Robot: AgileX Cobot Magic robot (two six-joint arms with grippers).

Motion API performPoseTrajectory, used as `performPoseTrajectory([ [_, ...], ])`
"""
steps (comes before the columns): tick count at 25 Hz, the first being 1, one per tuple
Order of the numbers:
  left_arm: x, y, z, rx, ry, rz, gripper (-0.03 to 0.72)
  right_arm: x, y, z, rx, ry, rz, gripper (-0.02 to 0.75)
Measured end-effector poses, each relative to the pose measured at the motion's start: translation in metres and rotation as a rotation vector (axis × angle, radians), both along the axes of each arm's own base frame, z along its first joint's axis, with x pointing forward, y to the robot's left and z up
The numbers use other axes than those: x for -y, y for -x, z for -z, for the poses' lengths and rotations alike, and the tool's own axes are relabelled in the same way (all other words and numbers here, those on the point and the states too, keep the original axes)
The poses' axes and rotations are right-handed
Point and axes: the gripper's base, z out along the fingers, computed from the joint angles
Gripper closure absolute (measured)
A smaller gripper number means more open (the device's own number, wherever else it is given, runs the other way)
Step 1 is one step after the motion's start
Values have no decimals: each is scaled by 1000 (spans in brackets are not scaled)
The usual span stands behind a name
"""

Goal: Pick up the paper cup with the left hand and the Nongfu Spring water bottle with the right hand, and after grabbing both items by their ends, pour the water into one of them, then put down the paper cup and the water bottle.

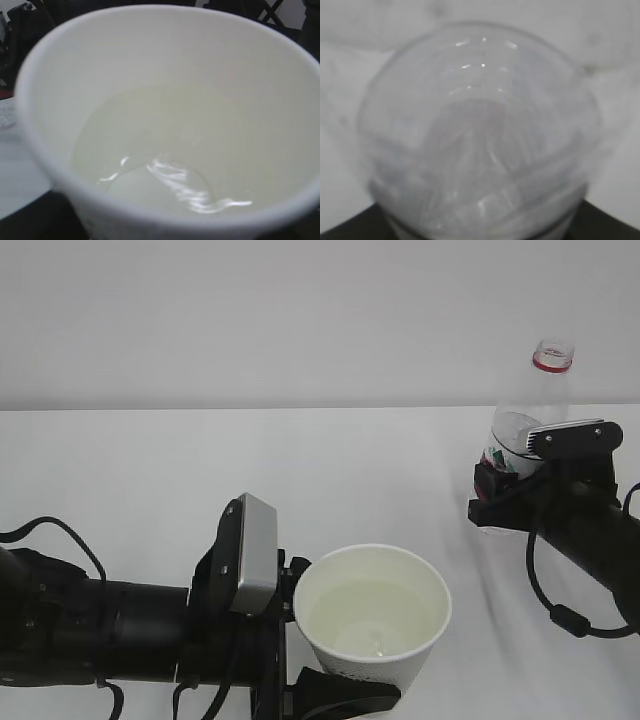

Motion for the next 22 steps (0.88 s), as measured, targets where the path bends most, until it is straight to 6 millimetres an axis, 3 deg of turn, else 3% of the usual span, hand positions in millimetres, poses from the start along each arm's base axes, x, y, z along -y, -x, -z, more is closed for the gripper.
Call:
performPoseTrajectory([
  [14,0,0,0,0,0,0,126,0,0,0,-4,-1,1,365],
  [22,0,0,0,0,0,0,126,0,0,1,-8,-1,4,240],
])
